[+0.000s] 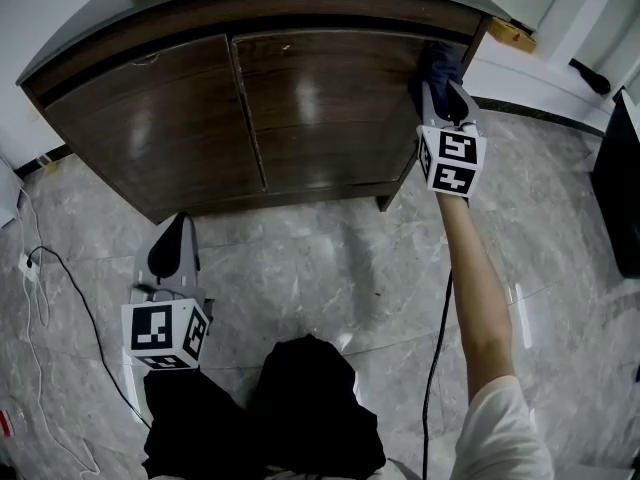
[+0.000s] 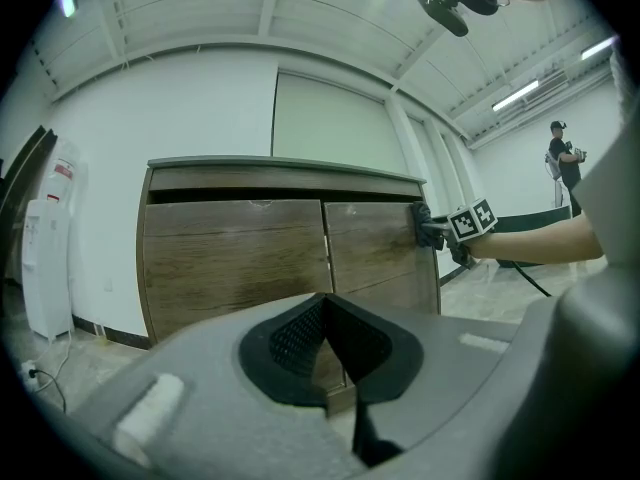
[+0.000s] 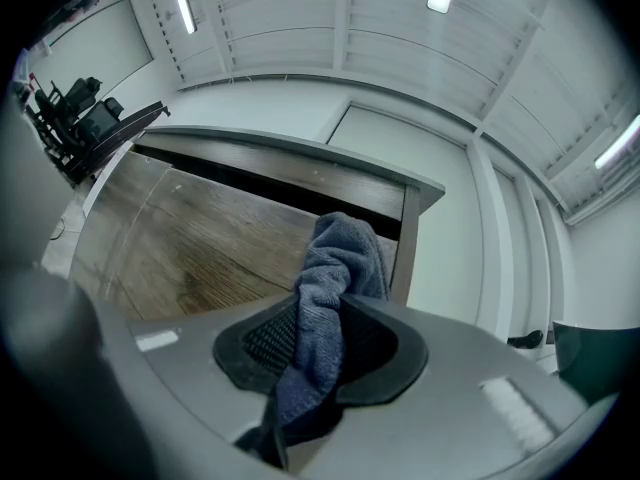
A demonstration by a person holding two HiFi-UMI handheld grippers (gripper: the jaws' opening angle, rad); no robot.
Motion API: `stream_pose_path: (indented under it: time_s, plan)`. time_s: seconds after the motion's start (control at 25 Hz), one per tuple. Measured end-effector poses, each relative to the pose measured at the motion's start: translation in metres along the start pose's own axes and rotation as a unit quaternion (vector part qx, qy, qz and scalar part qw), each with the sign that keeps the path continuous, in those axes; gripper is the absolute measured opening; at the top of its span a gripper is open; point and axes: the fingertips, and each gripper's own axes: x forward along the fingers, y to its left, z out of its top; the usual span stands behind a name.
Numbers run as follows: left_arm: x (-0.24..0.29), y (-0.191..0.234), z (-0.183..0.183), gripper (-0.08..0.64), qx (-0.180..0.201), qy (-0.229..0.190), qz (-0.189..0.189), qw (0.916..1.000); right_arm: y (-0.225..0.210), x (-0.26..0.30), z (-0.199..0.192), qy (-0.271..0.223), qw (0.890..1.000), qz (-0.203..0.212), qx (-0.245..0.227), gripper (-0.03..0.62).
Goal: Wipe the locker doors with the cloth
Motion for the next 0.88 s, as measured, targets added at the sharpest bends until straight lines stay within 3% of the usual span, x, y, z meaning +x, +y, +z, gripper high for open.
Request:
stream_pose_path:
  time_s: [0.28,0.88]
  plan:
    - [0.0,-0.001,-0.002,0.0,-0.005,-0.003,-0.007,1.0,0.029,0.0,0.005,0.003,1.0,0.003,0.016,0.104]
    - [-0.003,0.012,-0.01,0.0,-0.025,-0.007,-0.017,0.9995,0.139,0.001,0.037,-0.007,0.998,0.069,0.002,0.103]
